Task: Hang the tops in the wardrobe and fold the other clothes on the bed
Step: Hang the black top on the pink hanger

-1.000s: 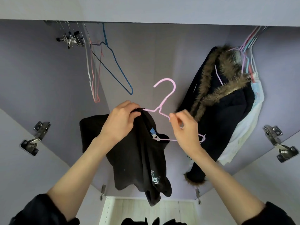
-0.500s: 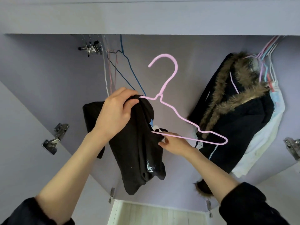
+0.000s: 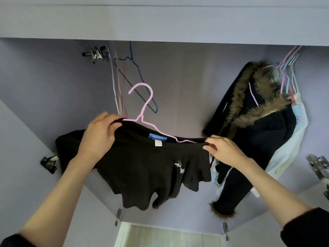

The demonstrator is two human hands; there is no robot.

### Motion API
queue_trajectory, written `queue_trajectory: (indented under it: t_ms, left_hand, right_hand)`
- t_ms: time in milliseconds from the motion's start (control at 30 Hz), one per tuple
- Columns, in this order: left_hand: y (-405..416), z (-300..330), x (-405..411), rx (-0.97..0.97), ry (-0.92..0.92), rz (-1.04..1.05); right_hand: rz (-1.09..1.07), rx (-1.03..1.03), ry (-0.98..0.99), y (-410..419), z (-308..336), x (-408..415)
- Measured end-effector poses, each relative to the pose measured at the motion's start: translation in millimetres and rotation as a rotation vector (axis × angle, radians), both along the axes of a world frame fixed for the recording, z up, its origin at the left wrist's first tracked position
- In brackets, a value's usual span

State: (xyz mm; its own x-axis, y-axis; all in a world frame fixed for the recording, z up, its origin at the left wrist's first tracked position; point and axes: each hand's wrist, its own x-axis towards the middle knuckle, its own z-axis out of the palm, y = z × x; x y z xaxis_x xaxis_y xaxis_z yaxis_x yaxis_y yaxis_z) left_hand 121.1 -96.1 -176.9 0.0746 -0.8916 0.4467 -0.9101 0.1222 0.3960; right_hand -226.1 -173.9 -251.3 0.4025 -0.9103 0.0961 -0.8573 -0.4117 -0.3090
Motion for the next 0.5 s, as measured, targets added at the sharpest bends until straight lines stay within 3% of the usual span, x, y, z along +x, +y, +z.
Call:
queue_trajectory:
  t_ms: [233,367,500]
  left_hand:
    - [-7.4,-3.7,-28.4,-0.013,0.050,-0.122]
    - [-10.1,1.8,-28.2,-0.085,0.172,-0.088]
    - [-8.1,0.7,-23.5,-0.088,0.226,-0.052]
  right_hand:
    - [0.298,-0.239,-0.100,16.5,44.5,42.6]
    - [0.183,-0.115,-0.257,18.6,44.7,47.5]
    - [0.064,0.021,-0.289,16.3,40.6,34.7]
